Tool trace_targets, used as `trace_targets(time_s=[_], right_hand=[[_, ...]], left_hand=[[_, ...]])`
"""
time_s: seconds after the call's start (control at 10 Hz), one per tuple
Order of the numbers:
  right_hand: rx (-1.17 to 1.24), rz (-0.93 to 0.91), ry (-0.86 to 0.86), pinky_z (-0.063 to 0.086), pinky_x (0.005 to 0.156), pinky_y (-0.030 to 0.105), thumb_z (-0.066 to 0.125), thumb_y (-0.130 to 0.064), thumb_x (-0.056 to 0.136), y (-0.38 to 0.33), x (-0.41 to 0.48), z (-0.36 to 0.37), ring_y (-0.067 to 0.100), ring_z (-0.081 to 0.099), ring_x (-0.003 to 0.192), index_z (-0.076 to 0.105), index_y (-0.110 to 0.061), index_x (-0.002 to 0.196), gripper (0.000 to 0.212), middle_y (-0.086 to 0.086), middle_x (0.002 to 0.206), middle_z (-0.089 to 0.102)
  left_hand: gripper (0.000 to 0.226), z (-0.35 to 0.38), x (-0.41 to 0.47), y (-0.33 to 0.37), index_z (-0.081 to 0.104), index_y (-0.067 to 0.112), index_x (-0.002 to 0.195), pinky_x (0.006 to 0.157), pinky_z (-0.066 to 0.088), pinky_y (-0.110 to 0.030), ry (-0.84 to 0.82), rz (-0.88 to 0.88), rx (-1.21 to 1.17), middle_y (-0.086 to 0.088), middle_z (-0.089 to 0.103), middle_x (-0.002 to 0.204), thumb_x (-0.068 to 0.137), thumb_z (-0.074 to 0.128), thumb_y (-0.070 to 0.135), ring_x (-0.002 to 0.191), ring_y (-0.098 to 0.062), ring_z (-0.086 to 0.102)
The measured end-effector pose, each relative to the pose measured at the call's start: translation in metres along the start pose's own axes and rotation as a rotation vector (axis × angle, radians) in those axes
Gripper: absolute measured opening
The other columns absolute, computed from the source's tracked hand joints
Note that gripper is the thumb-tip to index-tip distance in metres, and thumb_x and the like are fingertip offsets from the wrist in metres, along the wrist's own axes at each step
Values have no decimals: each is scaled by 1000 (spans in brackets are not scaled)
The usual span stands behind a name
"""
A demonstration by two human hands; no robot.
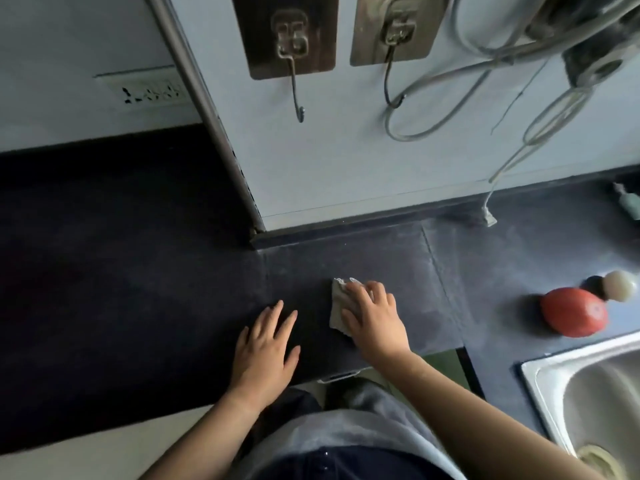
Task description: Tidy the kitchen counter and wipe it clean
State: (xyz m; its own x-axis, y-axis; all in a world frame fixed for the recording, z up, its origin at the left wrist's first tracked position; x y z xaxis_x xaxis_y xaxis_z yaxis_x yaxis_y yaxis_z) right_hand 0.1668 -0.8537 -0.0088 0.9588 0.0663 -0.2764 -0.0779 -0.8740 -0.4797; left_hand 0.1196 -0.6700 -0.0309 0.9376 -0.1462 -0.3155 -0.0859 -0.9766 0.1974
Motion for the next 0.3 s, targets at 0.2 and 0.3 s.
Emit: trace_targets(time_s=[0.2,0.3], right_hand=[[18,-60,-78,47,85,37,51,-40,89,4,-1,-5,25,36,119,28,-35,139,56,0,135,32],[32,-81,-22,43,93,38,52,-40,89,5,-6,-18,25,33,123,29,-34,140,57,1,140,30]], left_hand=[[60,3,-3,5,20,30,146,109,27,-49,-57,-58,-12,1,12,158,91,43,42,143,-22,16],[59,-6,0,10,18,28,146,112,19,-48,-61,-75,4,1,7,158,93,39,42,144,-20,10]])
Point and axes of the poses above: each hand's wrist, its own x-axis towards the middle knuckle, its own z-axis out of the palm, y = z × x, the point moved 8 cm from there along x, towards the middle knuckle
